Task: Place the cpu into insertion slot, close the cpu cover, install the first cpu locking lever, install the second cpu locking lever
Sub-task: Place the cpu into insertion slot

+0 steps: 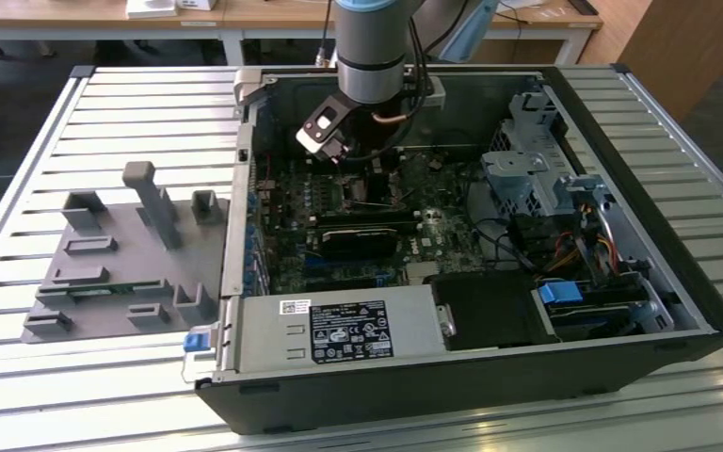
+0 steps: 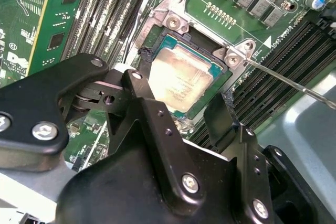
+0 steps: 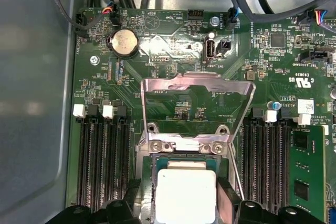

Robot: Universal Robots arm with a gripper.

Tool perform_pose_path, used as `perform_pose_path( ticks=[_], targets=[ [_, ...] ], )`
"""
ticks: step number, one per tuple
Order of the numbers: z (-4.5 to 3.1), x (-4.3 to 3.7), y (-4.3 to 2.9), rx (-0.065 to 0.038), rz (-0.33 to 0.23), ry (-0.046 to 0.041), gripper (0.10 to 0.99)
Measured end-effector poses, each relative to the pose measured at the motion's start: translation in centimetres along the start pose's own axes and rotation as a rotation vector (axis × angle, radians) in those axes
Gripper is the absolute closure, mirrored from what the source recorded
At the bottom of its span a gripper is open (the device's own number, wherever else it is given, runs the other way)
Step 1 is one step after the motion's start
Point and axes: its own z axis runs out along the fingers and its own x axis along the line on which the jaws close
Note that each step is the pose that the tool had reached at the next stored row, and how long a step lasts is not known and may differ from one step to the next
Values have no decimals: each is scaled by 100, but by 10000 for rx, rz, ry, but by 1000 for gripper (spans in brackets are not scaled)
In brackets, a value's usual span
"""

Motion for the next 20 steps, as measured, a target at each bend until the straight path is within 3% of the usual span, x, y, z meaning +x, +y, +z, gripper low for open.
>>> perform_pose_path(
  ticks=[8,14,16,20],
  targets=[
    [-94,-1,6,2,0,-6,427],
    [-104,-19,6,3,-7,-106,725],
    [-105,-26,6,3,-8,-130,725],
    [-109,-31,7,6,-11,-174,961]
  ],
)
